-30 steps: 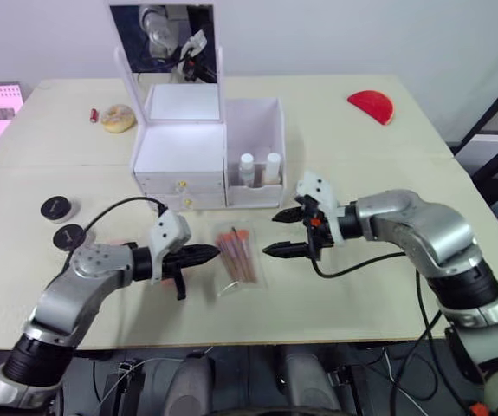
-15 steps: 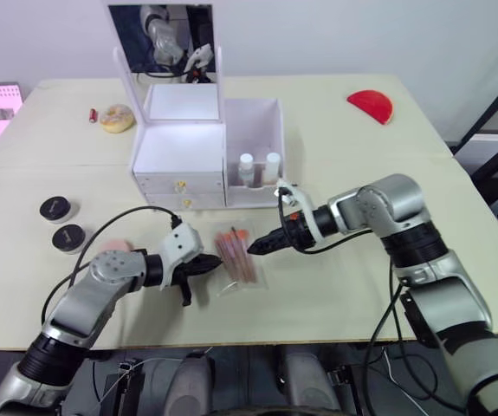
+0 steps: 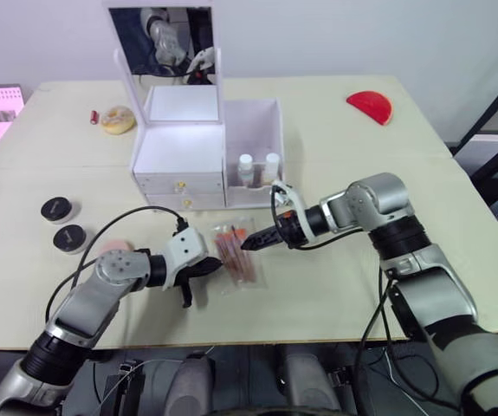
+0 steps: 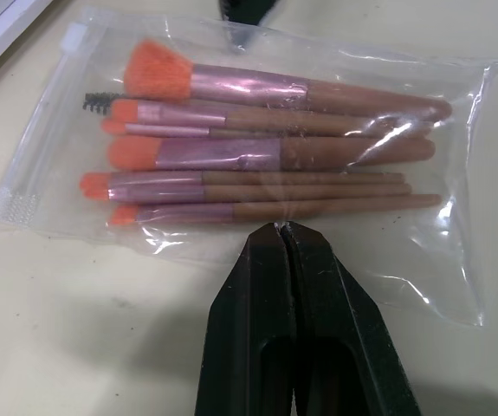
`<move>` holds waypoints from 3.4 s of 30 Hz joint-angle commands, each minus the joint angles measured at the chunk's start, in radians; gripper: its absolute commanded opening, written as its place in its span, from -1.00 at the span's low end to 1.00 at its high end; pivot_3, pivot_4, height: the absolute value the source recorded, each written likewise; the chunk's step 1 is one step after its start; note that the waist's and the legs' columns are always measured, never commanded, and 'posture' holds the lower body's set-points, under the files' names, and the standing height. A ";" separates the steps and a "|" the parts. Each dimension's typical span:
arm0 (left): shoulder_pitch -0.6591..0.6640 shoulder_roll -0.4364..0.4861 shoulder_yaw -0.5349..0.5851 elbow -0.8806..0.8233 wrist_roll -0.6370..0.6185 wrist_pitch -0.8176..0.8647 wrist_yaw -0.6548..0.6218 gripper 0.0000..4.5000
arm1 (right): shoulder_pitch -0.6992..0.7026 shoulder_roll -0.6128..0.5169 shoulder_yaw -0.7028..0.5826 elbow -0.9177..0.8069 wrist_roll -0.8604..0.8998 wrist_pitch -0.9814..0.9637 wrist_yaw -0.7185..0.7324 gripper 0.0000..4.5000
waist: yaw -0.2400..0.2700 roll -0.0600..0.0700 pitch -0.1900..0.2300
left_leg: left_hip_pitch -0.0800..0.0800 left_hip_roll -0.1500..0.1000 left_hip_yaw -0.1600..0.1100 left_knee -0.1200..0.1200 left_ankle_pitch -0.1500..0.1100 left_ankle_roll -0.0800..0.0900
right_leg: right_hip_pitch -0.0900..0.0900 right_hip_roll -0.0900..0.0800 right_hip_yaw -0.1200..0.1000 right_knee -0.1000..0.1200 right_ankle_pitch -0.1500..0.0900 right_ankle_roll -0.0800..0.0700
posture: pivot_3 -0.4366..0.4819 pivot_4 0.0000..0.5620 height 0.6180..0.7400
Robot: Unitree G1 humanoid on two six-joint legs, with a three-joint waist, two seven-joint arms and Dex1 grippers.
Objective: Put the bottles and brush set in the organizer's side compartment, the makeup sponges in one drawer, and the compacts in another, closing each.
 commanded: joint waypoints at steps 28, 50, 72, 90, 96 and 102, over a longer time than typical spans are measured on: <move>0.019 0.007 -0.021 -0.033 0.006 0.055 -0.014 -0.98 | 0.054 0.123 -0.100 -0.099 0.002 0.092 -0.086 1.00 | -0.001 0.001 -0.003 | 0.001 0.000 -0.001 0.000 0.000 0.000 | 0.000 0.001 0.000 0.000 -0.001 0.001 | -0.05 -0.47 0.99; 0.017 0.005 0.007 -0.025 0.004 0.031 -0.007 -1.00 | 0.016 0.160 -0.172 0.030 -0.010 0.025 -0.128 -0.99 | -0.001 0.001 -0.003 | 0.000 0.000 -0.001 -0.001 0.000 0.000 | 0.000 0.001 0.000 0.000 -0.001 0.001 | -0.05 -0.47 0.99; 0.209 0.116 0.709 -0.374 -0.696 0.376 0.009 0.98 | 0.017 0.038 -0.413 -0.402 0.223 0.191 -0.132 -1.00 | 0.000 0.001 -0.001 | -0.002 0.000 -0.003 -0.002 0.000 0.000 | -0.002 0.001 -0.001 -0.001 -0.002 0.002 | -0.05 -0.47 0.99; 0.194 -0.013 0.696 -0.459 -0.817 0.345 0.388 0.98 | -0.343 0.032 -0.372 0.225 -0.120 -0.852 -0.027 -1.00 | -0.006 0.001 -0.001 | -0.002 0.000 -0.002 -0.002 0.000 0.000 | -0.002 0.001 0.000 -0.003 0.000 0.000 | -0.05 -0.47 0.99; 0.179 0.002 0.692 -0.468 -0.841 0.339 0.425 0.98 | -0.418 0.095 -0.355 0.548 -0.226 -1.117 0.029 -1.00 | -0.008 0.002 0.000 | -0.003 0.000 -0.002 -0.002 0.000 0.000 | -0.002 0.001 0.000 -0.004 0.000 0.000 | -0.05 -0.47 0.99; 0.174 0.010 0.687 -0.477 -0.862 0.337 0.454 0.98 | -0.431 0.130 -0.341 0.745 -0.315 -1.226 0.056 -1.00 | -0.007 0.002 0.000 | -0.003 0.000 -0.002 -0.002 0.000 0.000 | -0.002 0.001 0.000 -0.004 0.000 0.000 | -0.05 -0.47 0.99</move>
